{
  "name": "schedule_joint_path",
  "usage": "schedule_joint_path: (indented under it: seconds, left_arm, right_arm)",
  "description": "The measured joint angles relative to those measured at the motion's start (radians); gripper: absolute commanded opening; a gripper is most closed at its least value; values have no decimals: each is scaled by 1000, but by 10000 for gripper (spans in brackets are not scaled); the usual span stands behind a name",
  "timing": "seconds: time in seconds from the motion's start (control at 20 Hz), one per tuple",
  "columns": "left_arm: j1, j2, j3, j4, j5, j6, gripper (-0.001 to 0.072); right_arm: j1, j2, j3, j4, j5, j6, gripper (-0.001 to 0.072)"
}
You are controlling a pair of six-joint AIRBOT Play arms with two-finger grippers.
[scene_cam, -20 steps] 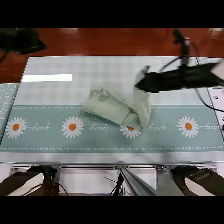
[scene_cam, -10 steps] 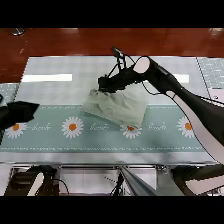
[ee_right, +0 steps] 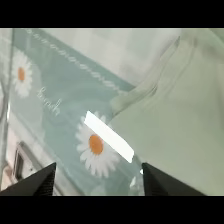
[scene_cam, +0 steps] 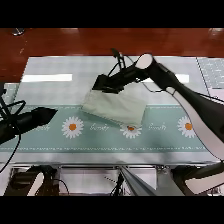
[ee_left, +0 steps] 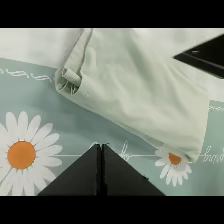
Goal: Fold the shirts.
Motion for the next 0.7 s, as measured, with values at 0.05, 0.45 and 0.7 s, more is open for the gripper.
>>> schedule_joint_path:
  seconds: [0.05, 0.45, 0.7]
  left_arm:
    - [0, -4, -3, -12, 13, 8, 28]
    - [0, -27, -13, -43, 39, 45, 28]
    - [0, -69, -13, -50, 44, 56, 28]
  right_arm:
    - [-35, 47, 1, -7, 51, -11, 620]
    - [-251, 693, -502, -770, 45, 350, 620]
    - [-273, 861, -945, -733, -305, 617, 620]
